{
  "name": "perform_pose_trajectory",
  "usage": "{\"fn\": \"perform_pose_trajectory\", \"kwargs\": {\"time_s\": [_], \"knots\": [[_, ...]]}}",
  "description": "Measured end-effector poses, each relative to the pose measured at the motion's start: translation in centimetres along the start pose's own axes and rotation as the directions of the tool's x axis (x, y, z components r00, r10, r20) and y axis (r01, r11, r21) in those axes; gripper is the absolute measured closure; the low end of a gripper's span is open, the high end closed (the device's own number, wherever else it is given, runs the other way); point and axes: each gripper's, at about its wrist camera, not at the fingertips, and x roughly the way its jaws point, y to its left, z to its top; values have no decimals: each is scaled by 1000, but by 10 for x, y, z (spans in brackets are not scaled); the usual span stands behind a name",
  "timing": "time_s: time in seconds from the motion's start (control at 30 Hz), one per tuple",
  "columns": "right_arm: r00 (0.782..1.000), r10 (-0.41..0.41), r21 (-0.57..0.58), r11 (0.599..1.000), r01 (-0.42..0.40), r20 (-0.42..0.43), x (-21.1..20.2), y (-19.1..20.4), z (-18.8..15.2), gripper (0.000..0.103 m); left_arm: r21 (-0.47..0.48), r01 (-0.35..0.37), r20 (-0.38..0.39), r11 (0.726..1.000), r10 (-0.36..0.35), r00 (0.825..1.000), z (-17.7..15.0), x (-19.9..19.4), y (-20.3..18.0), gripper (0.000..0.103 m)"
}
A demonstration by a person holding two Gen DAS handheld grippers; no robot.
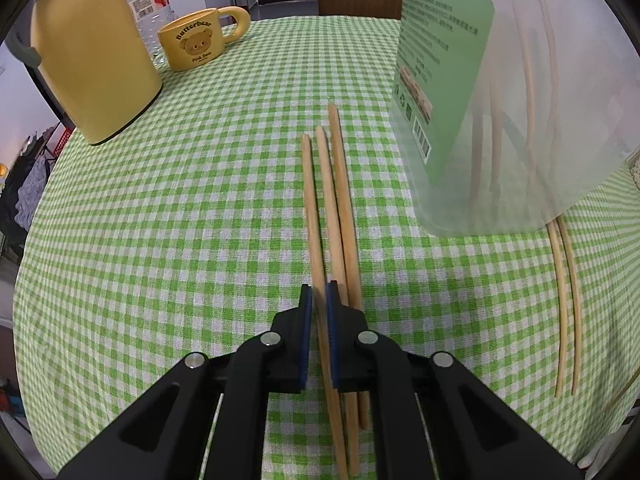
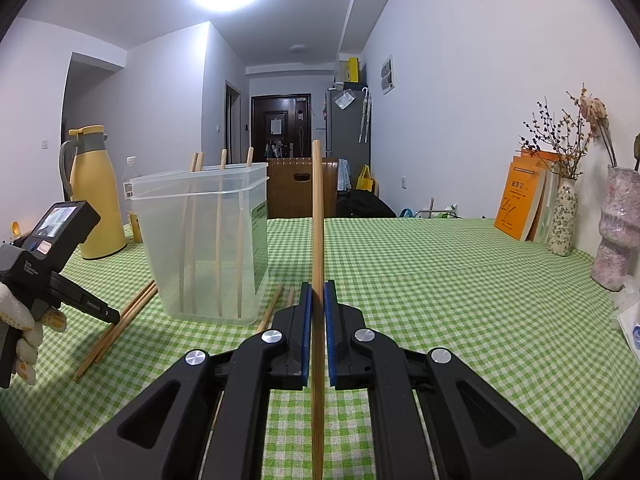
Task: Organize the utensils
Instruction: 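Lower the left tool onto a bamboo chopstick and close it while the right tool holds its chopstick, then lift the chopstick upright with the left tool while the right tool holds its chopstick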
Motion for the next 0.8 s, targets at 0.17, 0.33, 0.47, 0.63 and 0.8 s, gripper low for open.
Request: {"fn": "perform_pose_trajectory", "kwargs": {"time_s": [0.17, 0.33, 0.47, 0.63, 0.8], "knots": [[1000, 3, 0, 1000, -3, 0, 0, 0, 0, 97, 36, -42, 2, 998, 42, 999, 4, 1, -7, 97], [1000, 4, 0, 1000, -4, -1, 0, 1, 0, 97, 23, -29, 13, 999, 29, 999, 5, 1, -5, 98], [1000, 5, -1, 1000, -5, -1, 0, 2, 0, 97, -4, -6, 27, 1000, 6, 1000, 1, 1, 1, 99], [1000, 4, -1, 1000, -4, -1, 0, 1, 0, 97, -25, 14, 76, 1000, -12, 997, -5, -7, 12, 99], [1000, 4, -1, 1000, -4, -1, 0, 1, 0, 97, -33, 27, 173, 999, -21, 985, -11, -29, 18, 99]]}}
